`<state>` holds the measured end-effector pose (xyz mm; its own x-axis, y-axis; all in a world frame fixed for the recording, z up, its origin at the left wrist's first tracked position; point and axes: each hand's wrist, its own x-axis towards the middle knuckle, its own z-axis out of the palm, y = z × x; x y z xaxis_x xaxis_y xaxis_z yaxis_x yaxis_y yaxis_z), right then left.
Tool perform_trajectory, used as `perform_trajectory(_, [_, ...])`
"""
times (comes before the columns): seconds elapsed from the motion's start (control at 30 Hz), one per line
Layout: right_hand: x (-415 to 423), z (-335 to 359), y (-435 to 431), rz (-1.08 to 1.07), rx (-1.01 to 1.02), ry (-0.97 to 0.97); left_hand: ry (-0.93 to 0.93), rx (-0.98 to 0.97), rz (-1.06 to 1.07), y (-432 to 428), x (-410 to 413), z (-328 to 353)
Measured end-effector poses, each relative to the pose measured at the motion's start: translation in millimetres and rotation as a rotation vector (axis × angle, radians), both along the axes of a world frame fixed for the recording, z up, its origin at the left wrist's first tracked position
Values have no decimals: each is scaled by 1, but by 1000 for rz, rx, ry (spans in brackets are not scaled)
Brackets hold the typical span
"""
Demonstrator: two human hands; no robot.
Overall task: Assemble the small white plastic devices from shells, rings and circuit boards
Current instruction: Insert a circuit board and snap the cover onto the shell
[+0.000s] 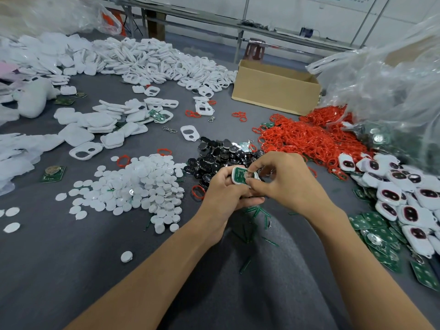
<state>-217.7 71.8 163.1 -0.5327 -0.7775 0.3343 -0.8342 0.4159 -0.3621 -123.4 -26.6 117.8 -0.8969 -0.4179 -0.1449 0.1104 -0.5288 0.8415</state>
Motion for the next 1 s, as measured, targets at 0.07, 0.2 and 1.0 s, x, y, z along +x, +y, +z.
perform_trajectory(0.07, [0, 0, 0, -2, 1, 2, 3, 1, 0, 0, 0, -1])
perform_trajectory(0.2, [1, 2, 0, -9, 9, 5, 9, -8, -2, -1, -1, -2])
perform_trajectory(1.0, [4, 6, 3, -13, 28, -16, -27, -9, -16, 2, 2, 2])
